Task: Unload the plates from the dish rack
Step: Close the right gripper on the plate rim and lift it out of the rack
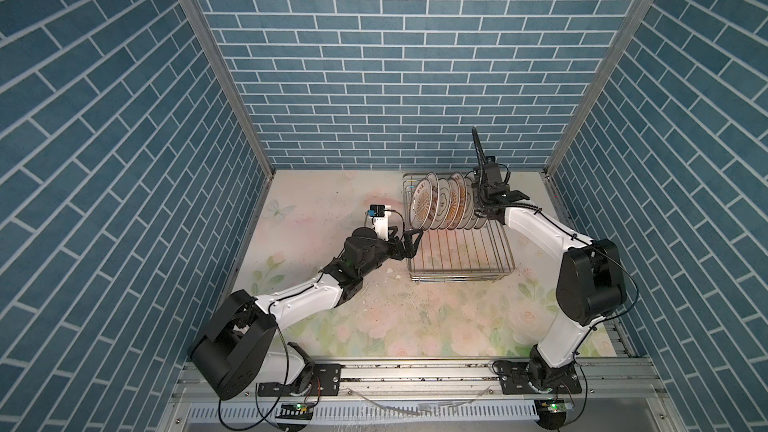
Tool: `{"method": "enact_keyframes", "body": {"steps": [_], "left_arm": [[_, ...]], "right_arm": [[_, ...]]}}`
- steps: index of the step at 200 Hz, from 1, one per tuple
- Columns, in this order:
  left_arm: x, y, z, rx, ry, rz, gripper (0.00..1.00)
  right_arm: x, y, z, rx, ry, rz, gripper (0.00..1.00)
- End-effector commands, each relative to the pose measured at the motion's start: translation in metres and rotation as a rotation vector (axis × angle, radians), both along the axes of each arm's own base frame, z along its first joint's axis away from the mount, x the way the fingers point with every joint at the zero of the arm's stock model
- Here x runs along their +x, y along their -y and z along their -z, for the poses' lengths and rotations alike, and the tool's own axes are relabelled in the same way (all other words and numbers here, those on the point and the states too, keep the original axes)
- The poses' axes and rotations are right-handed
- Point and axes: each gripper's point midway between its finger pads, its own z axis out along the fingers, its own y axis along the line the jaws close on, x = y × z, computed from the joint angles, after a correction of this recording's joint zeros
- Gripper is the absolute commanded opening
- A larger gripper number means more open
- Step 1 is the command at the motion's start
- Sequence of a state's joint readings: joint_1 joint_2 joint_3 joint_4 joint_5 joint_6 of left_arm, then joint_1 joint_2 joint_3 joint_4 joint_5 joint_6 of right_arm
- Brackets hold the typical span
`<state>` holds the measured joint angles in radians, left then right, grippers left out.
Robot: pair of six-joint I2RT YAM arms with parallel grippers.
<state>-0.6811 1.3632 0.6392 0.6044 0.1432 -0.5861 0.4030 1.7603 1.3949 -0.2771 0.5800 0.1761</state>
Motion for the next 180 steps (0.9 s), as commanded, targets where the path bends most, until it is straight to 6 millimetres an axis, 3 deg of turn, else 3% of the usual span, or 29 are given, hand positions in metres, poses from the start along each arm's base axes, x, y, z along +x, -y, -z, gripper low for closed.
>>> {"method": "enact_keyframes", "body": {"steps": [1, 106, 180], "left_arm": [[-0.002, 0.003, -0.007, -0.012, 0.026, 0.015, 1.0], [-0.003, 0.004, -0.011, -0.033, 0.017, 0.021, 1.0], [-0.008, -0.001, -0.018, -0.042, 0.025, 0.016, 1.0]], "right_arm": [[0.005, 0.002, -0.028, -0.012, 0.071, 0.015, 0.01], [-0.017, 0.016, -0.081, -0.072, 0.176, 0.05, 0.0], [-0.045, 0.03, -0.124, -0.102, 0.295, 0.087, 0.0]]}}
